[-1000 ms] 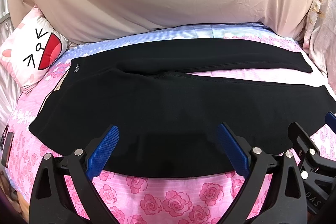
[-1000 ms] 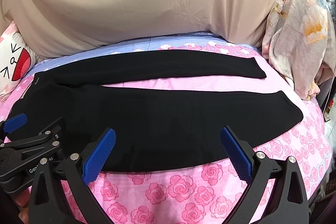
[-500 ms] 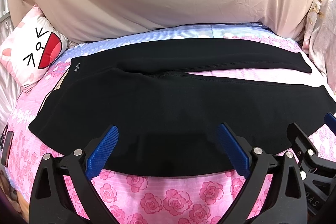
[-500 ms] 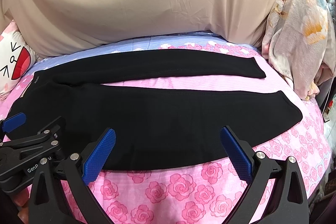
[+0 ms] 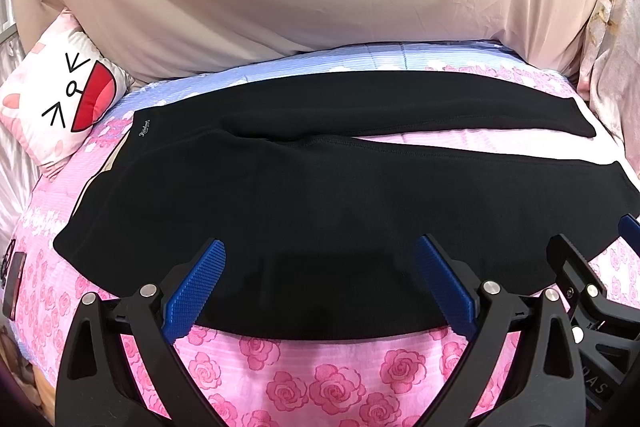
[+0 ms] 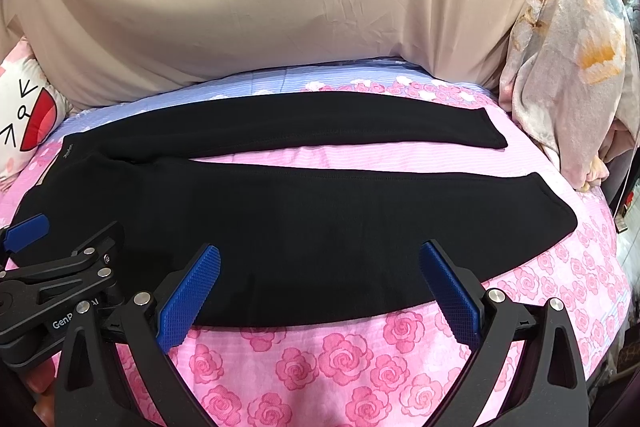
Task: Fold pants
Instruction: 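Lower both grippers onto the pants' waistband edge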
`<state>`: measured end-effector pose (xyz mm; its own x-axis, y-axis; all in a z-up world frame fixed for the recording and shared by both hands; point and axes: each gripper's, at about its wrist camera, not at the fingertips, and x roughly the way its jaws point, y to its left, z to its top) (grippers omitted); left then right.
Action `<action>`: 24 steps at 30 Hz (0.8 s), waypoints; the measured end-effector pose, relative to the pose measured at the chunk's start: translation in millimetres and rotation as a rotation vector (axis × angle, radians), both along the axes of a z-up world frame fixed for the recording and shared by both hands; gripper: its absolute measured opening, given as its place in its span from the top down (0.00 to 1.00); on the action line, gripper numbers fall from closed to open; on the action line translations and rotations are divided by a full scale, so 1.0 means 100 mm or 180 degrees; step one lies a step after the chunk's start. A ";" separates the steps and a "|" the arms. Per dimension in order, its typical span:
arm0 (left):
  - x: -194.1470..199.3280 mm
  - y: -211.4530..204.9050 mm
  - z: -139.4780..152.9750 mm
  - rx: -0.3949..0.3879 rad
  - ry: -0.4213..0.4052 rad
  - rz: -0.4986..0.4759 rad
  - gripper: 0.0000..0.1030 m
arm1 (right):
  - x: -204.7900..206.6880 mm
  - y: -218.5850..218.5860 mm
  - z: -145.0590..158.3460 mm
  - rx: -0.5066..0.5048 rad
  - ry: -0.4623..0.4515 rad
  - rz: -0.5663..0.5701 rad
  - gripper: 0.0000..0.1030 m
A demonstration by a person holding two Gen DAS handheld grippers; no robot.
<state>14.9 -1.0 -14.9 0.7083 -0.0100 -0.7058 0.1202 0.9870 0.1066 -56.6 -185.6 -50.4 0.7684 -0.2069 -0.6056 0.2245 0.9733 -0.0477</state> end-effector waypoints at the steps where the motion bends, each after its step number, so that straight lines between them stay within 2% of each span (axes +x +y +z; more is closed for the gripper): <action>1: 0.01 0.00 0.00 0.0000 0.0008 -0.0001 0.09 | 0.01 0.00 0.00 -0.0001 0.0007 0.0002 0.06; 7: 0.11 0.01 -0.03 -0.0004 0.0054 0.0024 0.06 | 0.21 -0.11 -0.03 0.0059 0.0172 0.0018 0.06; 17: 0.43 0.04 -0.09 -0.0017 0.0155 0.0127 0.05 | 0.63 -0.60 -0.14 0.0117 0.0440 -0.0321 0.06; 24: 0.79 0.10 -0.13 0.0017 0.0222 0.0238 0.05 | 1.02 -0.97 -0.21 -0.0023 0.0619 -0.0475 0.06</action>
<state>93.5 9.2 -28.0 0.6561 0.0449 -0.7534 0.0535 0.9929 0.1059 44.9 -282.7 -71.8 0.5982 -0.3142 -0.7372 0.3517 0.9295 -0.1108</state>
